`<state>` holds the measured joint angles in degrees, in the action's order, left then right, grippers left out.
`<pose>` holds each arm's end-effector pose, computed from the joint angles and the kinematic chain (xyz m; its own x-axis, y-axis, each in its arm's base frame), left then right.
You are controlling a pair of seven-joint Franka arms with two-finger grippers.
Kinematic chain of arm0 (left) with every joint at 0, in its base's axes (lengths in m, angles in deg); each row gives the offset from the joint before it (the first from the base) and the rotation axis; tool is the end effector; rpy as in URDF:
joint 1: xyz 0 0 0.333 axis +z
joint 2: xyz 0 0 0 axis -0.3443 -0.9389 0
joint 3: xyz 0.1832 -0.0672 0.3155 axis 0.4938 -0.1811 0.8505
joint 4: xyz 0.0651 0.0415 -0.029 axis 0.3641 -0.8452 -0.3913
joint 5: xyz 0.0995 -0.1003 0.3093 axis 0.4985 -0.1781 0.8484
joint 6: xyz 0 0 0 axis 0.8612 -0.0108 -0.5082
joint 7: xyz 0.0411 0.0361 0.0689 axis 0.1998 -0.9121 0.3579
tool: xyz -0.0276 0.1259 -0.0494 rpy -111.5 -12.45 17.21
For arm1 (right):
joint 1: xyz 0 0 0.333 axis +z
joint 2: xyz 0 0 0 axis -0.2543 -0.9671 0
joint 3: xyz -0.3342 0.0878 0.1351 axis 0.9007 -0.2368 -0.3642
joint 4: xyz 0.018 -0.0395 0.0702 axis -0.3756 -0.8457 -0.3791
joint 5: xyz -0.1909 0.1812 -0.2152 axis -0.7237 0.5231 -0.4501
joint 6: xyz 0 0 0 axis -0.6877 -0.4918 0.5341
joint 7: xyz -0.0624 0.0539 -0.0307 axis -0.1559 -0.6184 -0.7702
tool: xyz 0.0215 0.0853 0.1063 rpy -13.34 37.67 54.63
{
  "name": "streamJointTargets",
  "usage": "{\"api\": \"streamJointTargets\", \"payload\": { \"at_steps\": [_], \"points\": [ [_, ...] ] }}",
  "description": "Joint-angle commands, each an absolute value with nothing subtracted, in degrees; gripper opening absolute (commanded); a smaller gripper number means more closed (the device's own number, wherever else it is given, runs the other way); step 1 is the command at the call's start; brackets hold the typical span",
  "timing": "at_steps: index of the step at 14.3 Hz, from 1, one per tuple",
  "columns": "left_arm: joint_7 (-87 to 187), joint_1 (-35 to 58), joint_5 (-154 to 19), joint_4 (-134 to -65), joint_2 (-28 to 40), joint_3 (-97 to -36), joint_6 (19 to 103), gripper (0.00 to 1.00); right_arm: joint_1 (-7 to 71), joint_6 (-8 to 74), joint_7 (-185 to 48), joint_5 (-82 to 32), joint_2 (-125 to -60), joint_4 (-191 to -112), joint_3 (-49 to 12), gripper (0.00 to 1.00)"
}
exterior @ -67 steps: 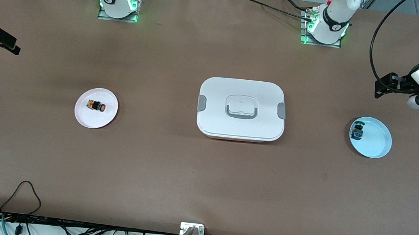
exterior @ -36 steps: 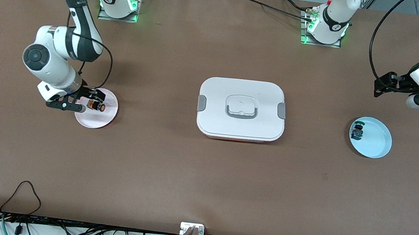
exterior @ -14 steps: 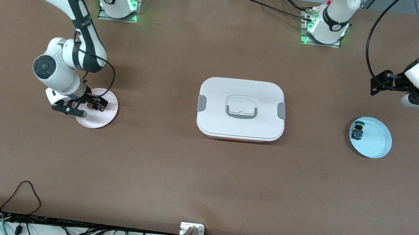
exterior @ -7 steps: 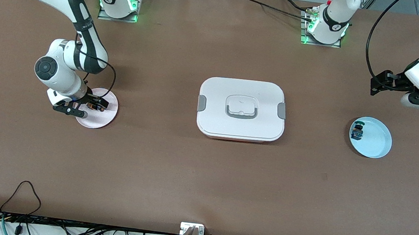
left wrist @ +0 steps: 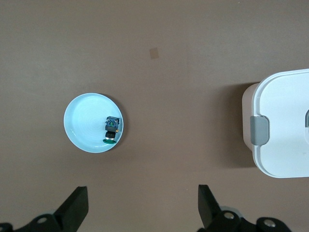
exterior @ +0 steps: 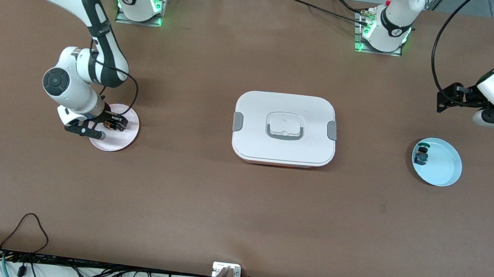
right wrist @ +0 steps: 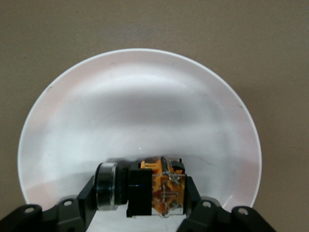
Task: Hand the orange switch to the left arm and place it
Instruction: 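Lower the right gripper over the orange switch and close on it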
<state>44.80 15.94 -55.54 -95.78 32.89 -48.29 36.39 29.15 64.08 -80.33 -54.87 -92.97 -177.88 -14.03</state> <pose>0.4904 -0.0307 0.6168 0.9969 -0.0591 -0.0518 -0.0619 -0.9966 -0.0537 0.5424 0.0448 0.2530 0.9899 -0.1317 -0.0524 -0.1310 -0.9913 0.0158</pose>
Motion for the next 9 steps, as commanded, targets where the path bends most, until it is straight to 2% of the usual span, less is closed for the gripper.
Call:
{"api": "streamJointTargets", "payload": {
  "at_steps": [1,6,9],
  "points": [
    [45.5,15.7,-56.3,-95.4,33.6,-48.3,35.4,1.00,29.3,59.2,-79.4,-54.3,-91.6,-176.1,-14.2,0.02],
    [45.5,15.7,-56.3,-95.4,33.6,-48.3,35.4,1.00,29.2,51.3,-79.0,-54.5,-87.7,-173.1,-16.0,0.00],
    [45.5,15.7,-56.3,-95.4,33.5,-48.3,35.4,1.00,29.3,44.3,-76.4,-54.5,-86.5,-167.2,-16.1,0.00]
  ]
}}
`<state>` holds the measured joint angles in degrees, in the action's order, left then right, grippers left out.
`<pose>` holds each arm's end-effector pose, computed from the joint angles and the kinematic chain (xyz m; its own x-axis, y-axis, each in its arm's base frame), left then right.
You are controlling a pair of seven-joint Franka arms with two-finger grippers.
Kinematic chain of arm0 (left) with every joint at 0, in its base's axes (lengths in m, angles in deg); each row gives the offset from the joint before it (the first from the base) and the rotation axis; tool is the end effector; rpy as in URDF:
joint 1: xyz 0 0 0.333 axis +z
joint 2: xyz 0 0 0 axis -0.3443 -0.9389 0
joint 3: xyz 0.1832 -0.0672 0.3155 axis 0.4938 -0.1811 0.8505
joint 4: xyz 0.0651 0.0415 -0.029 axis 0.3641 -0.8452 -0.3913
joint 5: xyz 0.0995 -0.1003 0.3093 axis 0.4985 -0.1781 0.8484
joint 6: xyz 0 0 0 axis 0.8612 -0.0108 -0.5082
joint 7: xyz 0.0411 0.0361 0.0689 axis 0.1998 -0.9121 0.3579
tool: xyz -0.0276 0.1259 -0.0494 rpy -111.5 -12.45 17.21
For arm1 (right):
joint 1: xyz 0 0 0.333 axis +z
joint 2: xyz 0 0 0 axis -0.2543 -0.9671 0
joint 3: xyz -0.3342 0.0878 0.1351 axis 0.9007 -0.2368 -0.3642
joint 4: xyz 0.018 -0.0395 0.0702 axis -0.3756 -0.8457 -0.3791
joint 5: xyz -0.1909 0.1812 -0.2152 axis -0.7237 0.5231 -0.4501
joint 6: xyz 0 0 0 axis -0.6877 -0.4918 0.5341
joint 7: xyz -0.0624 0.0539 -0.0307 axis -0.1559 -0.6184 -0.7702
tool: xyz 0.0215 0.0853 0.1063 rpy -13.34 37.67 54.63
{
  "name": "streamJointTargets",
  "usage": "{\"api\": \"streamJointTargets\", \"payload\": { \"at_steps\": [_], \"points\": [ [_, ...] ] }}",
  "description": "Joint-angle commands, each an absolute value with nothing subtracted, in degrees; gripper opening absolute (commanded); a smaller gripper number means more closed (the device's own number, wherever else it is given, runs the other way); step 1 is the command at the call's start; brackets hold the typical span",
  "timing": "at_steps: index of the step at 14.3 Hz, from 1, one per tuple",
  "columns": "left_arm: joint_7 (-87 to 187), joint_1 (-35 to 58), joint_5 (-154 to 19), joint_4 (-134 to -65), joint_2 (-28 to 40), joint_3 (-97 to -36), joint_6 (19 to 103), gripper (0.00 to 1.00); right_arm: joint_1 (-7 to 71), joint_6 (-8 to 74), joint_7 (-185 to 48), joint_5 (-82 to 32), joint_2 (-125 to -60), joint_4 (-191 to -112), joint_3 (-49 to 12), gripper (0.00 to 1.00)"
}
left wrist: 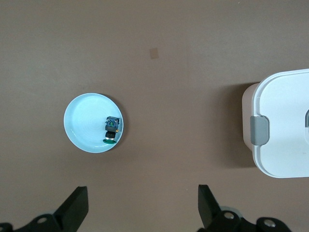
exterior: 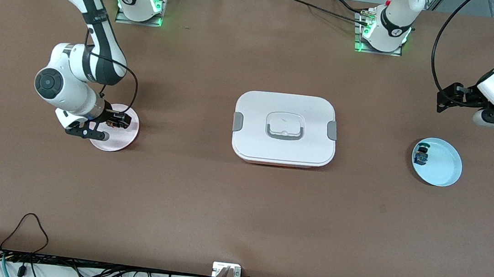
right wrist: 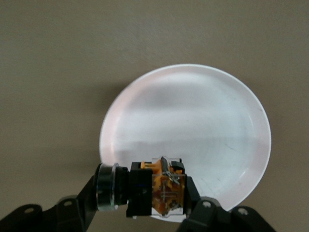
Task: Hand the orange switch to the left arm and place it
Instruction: 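Lift the switch with the right gripper while the left gripper reaches inward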
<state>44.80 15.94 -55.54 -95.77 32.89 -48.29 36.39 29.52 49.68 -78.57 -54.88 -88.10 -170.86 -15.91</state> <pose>0.4904 -0.0307 0.6169 0.9969 -0.0591 -0.0516 -0.0619 -0.9966 -0.0537 0.5513 0.0737 0.3204 0.9930 -0.0504 -0.1064 -0.0534 -0.9982 -0.0256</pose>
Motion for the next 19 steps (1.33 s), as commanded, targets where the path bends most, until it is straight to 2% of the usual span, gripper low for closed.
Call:
{"api": "streamJointTargets", "payload": {
  "at_steps": [1,5,10,15,19],
  "points": [
    [45.5,15.7,-56.3,-95.4,33.6,-48.3,35.4,1.00,29.2,40.6,-76.0,-54.3,-86.0,-164.4,-16.2,0.00],
    [45.5,15.7,-56.3,-95.4,33.6,-48.4,35.4,1.00,29.8,30.7,-74.1,-53.3,-85.1,-152.9,-17.5,0.00],
    [45.2,15.7,-56.5,-94.5,33.3,-48.3,35.5,1.00,29.8,31.1,-71.1,-52.5,-83.9,-144.8,-23.1,0.00],
    [44.7,15.3,-65.9,-91.5,29.2,-48.9,33.9,1.00,30.7,32.9,-59.1,-36.9,-83.2,-142.2,-24.3,0.00],
    [44.5,15.6,-83.0,-91.7,27.3,-48.9,30.2,1.00,32.2,37.8,-32.9,-21.6,-83.7,-142.4,-24.4,0.00]
  ]
}}
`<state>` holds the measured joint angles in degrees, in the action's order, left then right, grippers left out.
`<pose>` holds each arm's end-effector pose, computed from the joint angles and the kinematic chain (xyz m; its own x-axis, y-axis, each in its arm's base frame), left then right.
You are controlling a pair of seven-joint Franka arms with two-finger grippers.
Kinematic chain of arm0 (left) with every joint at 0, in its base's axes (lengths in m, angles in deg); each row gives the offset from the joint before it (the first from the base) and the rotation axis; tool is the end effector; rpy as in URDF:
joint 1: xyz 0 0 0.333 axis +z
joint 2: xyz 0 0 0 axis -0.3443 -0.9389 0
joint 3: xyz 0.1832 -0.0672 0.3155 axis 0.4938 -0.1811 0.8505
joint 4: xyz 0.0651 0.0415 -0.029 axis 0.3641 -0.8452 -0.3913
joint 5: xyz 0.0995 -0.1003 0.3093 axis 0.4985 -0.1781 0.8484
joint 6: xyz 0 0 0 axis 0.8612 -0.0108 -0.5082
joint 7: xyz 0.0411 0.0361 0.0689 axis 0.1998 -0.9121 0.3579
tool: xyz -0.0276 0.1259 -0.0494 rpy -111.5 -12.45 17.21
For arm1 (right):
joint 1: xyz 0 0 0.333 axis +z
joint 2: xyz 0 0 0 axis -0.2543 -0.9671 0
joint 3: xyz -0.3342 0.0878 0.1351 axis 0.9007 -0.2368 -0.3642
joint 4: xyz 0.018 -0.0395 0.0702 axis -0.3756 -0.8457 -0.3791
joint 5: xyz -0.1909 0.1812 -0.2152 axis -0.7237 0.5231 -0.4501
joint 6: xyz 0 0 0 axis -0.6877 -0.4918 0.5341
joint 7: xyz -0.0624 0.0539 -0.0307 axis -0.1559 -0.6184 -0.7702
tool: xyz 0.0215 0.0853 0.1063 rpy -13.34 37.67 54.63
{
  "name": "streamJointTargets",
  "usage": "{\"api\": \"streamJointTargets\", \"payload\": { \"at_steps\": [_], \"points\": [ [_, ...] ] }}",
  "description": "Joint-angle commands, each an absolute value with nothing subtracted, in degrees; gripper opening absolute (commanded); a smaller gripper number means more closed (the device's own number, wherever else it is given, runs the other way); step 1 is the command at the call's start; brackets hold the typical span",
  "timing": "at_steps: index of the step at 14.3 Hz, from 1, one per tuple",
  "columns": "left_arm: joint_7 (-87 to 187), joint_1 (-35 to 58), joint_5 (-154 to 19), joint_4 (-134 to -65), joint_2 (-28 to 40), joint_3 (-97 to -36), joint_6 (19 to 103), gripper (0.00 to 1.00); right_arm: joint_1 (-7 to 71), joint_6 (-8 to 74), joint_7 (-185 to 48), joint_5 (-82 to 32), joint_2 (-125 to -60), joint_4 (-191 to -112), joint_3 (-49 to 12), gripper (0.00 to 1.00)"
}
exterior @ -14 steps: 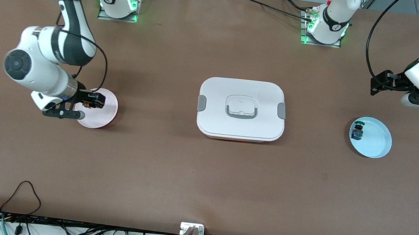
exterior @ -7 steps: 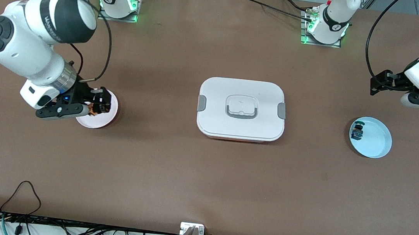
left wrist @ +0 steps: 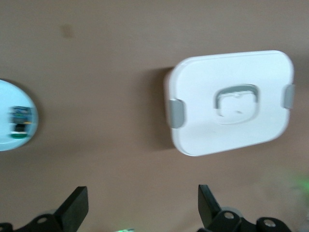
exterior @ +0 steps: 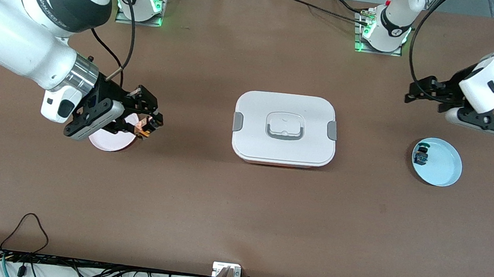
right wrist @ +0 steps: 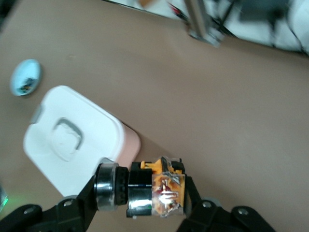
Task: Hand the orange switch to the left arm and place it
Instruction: 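Lift the switch with the right gripper while the left gripper reaches inward, then carry the switch over the box toward the approaching left gripper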
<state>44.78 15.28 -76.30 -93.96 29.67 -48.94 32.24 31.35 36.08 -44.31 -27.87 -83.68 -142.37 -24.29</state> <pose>0.4931 -0.0925 0.6032 0.9839 -0.0921 -0.1531 -0.0424 -0.9529 0.3003 0.5962 0.2271 0.5624 0.8137 0.4276 0.3938 0.5705 -0.7177 -0.3994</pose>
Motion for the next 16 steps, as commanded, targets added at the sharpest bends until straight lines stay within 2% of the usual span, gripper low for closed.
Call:
{"api": "streamJointTargets", "payload": {
  "at_steps": [1,4,8,14,16],
  "points": [
    [44.4,15.7,-88.9,-91.7,26.4,-48.9,29.0,1.00,33.2,37.9,-26.9,-17.5,-83.8,-142.4,-24.3,0.00],
    [44.3,15.7,-105.5,-92.3,22.4,-48.9,28.7,1.00,34.5,36.9,-14.0,-8.3,-83.8,-142.9,-24.4,0.00],
    [44.2,14.8,-125.4,-93.4,18.5,-50.2,30.1,1.00,34.7,30.6,-6.9,1.3,-83.8,-143.1,-24.4,0.00],
    [33.5,14.1,-153.7,-103.5,17.2,-61.5,49.4,1.00,37.3,30.9,14.0,20.9,-86.6,-145.4,-24.3,0.00],
    [30.3,14.0,-159.7,-104.5,16.2,-65.0,52.5,1.00,38.1,30.5,19.5,27.3,-87.5,-146.8,-24.3,0.00]
  ]
}}
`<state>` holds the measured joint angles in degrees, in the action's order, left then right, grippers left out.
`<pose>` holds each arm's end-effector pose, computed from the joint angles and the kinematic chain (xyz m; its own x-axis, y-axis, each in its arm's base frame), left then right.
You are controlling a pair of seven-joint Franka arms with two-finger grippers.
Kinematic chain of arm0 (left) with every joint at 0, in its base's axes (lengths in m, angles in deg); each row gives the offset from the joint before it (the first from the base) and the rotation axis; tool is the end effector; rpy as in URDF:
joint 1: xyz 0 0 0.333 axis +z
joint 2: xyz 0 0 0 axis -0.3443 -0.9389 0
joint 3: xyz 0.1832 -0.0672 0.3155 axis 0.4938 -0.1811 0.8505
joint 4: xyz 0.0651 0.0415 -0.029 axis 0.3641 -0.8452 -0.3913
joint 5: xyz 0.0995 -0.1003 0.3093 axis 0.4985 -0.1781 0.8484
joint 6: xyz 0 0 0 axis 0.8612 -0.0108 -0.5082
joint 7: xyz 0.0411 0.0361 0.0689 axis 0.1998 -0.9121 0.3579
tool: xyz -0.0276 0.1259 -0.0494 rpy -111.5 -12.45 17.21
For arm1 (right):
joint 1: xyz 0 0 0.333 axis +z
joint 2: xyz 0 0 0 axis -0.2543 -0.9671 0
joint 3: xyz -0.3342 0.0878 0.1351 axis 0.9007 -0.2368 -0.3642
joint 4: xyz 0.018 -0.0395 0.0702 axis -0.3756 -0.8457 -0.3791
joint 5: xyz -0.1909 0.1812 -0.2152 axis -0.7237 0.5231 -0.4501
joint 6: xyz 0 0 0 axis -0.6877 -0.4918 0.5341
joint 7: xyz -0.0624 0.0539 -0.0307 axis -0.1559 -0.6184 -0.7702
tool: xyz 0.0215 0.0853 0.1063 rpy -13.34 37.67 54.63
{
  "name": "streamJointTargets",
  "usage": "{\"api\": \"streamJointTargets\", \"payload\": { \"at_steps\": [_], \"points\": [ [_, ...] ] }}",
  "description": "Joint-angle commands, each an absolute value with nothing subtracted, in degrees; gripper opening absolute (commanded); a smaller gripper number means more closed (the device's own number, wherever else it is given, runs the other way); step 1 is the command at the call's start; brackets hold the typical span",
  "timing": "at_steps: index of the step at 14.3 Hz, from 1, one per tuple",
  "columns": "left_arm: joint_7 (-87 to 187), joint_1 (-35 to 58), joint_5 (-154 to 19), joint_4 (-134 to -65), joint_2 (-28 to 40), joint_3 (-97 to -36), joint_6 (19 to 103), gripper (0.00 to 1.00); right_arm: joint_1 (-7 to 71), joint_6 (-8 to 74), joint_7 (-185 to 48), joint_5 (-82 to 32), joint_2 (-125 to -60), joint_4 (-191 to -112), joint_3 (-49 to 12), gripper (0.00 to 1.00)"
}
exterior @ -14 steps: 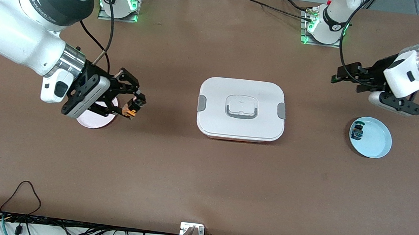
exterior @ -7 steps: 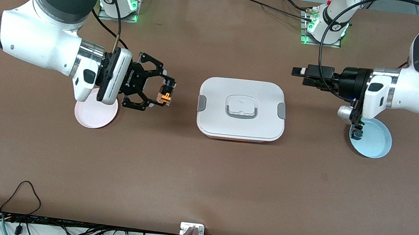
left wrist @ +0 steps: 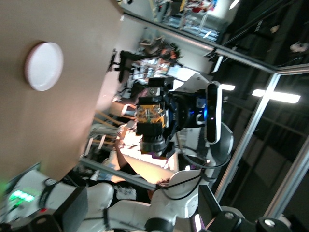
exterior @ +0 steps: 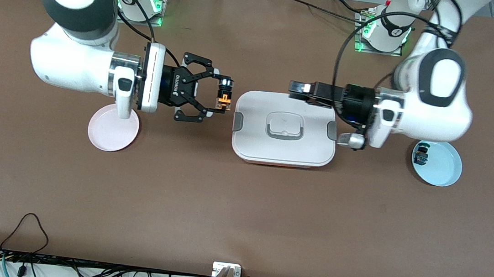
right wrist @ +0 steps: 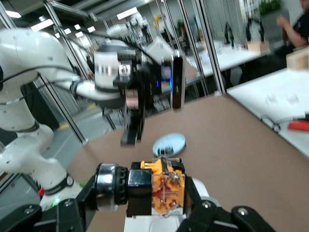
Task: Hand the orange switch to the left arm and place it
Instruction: 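Carry the switch over the box toward the approaching left gripper, then grasp the switch with the left gripper and open the right gripper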
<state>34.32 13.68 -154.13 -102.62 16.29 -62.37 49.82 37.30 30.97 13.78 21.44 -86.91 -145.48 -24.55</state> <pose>0.5467 -0.3034 0.5475 0.9364 -0.0749 -0.3429 0.3435 -0.0044 0.9391 0.5657 0.3397 0.5563 0.3345 0.2462 0.9097 0.9406 -0.0282 -0.3382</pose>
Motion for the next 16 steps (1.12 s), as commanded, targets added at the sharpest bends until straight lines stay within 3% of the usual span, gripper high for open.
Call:
{"api": "streamJointTargets", "payload": {
  "at_steps": [1,5,10,11,14,16],
  "points": [
    [30.1,14.0,-160.8,-104.5,15.7,-66.0,54.0,1.00,38.6,30.5,20.9,29.9,-88.1,-147.0,-24.3,0.00],
    [27.3,13.1,-162.0,-103.2,13.1,-68.0,57.8,0.99,41.4,30.5,21.0,37.0,-89.3,-147.0,-24.3,0.00],
    [25.1,13.2,-162.1,-101.5,12.1,-68.0,58.7,0.90,42.3,30.4,20.6,37.2,-89.6,-147.0,-24.3,0.00],
    [25.2,13.2,-162.1,-101.5,12.4,-68.0,58.7,0.81,42.3,30.4,20.4,37.2,-89.6,-147.0,-24.3,0.00],
    [25.4,13.1,-161.9,-101.6,12.7,-68.2,58.7,0.37,42.8,30.5,20.5,37.2,-89.6,-147.0,-24.3,0.00],
    [25.0,13.1,-161.8,-101.5,12.7,-68.2,58.7,0.24,42.9,30.5,21.0,37.2,-89.6,-147.0,-24.2,0.00]
  ]
}}
